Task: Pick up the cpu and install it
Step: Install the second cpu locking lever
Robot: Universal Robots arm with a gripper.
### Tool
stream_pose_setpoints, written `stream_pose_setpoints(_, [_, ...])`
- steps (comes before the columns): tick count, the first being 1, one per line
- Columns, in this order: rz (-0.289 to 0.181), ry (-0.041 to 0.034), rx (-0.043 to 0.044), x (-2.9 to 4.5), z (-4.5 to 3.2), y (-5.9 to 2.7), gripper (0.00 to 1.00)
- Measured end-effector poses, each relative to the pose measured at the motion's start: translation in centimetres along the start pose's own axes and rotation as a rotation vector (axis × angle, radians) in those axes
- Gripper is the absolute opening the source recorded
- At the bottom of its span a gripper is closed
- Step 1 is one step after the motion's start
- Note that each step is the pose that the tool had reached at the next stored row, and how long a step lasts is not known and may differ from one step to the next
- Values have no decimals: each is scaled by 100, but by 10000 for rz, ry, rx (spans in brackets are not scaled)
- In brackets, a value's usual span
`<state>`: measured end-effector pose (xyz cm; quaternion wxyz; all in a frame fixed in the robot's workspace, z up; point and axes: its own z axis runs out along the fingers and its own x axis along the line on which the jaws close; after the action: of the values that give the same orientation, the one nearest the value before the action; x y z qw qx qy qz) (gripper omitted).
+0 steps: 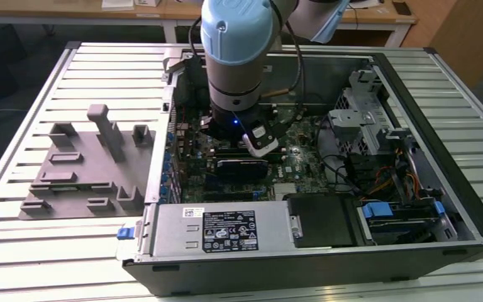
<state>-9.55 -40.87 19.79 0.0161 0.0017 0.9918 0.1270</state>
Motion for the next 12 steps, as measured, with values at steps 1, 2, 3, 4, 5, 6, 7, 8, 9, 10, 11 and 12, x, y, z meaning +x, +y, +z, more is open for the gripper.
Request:
stream_pose_setpoints(1, [-2,-2,-47,0,5,-6,11])
stream_pose_setpoints(2, [-4,-4,-113,1,8,-11,11])
stream_pose_setpoints(3, [-5,-8,-184,1,11,-16,11])
stream_pose_setpoints(4, [-7,-13,-258,2,13,-20,11])
stream_pose_setpoints(5, [-8,-17,-328,3,15,-25,11])
stream_pose_setpoints(6, [-8,-20,-382,7,18,-29,11])
stream_pose_setpoints(7, [-9,-26,-428,10,24,-34,11])
stream_pose_setpoints(8, [-8,-27,-452,15,27,-40,11])
stream_pose_setpoints(9, [-9,-27,-474,19,28,-47,11])
stream_pose_setpoints(10, [-9,-28,-489,22,28,-49,11])
stream_pose_setpoints(11, [-10,-28,-502,22,28,-48,11])
stream_pose_setpoints(12, [-10,-28,-503,22,28,-48,11])
